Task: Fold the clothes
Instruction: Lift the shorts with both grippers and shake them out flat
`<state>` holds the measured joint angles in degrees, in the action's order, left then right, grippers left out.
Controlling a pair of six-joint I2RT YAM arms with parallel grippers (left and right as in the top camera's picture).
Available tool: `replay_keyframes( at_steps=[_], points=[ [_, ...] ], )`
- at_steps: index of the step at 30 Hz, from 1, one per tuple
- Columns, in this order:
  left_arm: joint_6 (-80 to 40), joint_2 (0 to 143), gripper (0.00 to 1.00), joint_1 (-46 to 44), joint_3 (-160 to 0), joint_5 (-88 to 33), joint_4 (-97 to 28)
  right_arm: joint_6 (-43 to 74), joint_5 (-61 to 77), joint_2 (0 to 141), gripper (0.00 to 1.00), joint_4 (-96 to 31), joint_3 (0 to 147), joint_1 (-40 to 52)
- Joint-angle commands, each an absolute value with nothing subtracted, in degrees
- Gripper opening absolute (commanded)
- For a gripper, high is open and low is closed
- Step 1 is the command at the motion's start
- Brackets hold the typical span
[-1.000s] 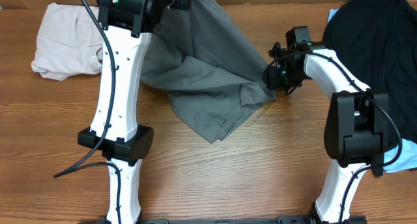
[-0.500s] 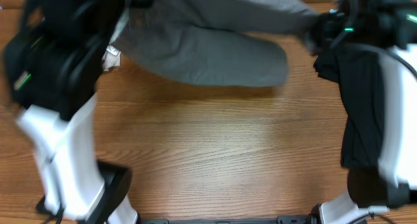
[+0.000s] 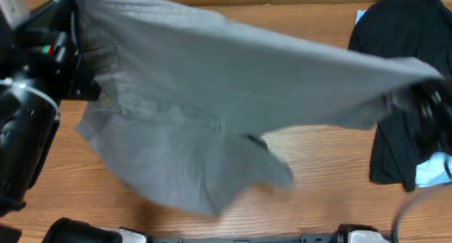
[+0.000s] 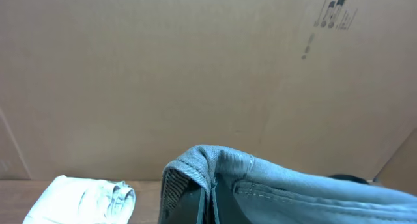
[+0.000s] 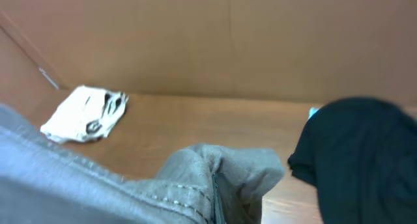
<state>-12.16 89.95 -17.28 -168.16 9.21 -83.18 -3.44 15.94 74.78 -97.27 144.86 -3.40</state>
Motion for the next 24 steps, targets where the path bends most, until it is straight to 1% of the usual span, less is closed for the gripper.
replay_keyframes(
  at_steps=[1,5,11,20,24],
  points=[
    [-14.28,89.71,0.04,-17.17,-168.37,14.79,-82.65,-2.81,11.57,72.62,0.04,-97.03,145.56,-4.05],
    [-14.37,93.47,0.04,-17.17,-168.35,21.1,-84.33,-3.11,11.57,76.27,0.04,-97.01,144.81,-4.05],
    [-14.37,104.03,0.04,-17.17,-168.09,30.37,-88.12,-3.66,11.62,89.17,0.04,-97.03,144.33,-4.03],
    [-15.51,126.3,0.04,-14.87,-168.09,29.76,-87.66,-6.07,12.14,114.78,0.04,-95.59,144.31,-3.88],
    [-16.62,136.73,0.04,-13.21,-168.09,28.51,-84.07,-6.04,12.29,125.51,0.04,-90.11,144.31,-3.88]
  ],
)
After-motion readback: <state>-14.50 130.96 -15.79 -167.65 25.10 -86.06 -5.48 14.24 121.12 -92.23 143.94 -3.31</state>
